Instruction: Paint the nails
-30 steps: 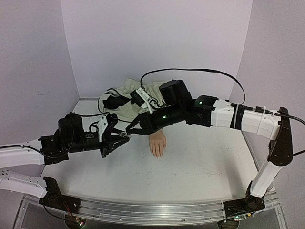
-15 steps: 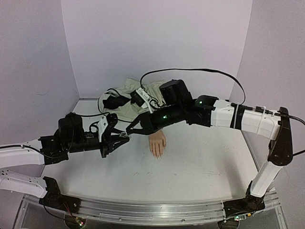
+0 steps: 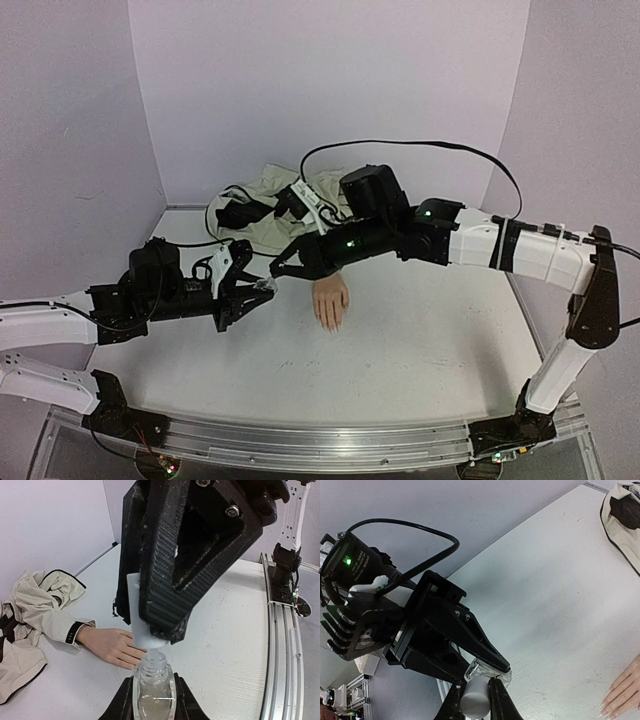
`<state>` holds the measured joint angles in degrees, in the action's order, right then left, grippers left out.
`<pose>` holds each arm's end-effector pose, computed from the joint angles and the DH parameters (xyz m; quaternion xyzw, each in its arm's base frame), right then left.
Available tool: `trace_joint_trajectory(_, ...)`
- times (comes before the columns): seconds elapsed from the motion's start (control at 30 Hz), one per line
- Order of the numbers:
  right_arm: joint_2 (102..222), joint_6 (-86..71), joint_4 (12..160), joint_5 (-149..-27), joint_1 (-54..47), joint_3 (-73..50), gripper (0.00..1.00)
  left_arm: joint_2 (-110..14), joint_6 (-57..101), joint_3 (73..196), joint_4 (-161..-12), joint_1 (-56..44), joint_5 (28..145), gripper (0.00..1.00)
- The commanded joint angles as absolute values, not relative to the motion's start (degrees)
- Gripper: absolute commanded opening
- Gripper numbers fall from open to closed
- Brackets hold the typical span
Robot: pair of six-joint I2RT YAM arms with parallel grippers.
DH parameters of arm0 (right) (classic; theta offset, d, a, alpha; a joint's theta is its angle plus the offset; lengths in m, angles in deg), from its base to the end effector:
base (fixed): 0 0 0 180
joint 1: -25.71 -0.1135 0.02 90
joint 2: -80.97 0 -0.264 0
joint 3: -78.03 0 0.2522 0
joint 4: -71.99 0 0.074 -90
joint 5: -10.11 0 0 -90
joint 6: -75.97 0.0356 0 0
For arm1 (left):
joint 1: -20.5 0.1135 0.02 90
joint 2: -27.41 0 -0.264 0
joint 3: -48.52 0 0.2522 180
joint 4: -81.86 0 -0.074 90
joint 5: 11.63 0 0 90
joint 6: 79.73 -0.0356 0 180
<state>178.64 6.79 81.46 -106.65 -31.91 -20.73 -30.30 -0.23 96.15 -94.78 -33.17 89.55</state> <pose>0.2071 0.3566 0.3645 -0.3759 0.6510 0.5377 0.3818 0.1326 -0.1920 0.2672 0.4661 0.6299 -0.2979 0.5452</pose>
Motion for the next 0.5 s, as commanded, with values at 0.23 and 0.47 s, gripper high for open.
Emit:
trace_joint_trajectory(0.23,173.9,6.6,78.7,-106.6,-32.1,-20.1,0.00,-30.5,-0.2,97.3,-95.9,-33.0,88.7,0.00)
trace_joint_trajectory(0.47,173.0,6.8,78.5,-106.2,-32.1,-19.5,0.00,-30.1,-0.3,97.2,-95.7,-33.1,88.6,0.00)
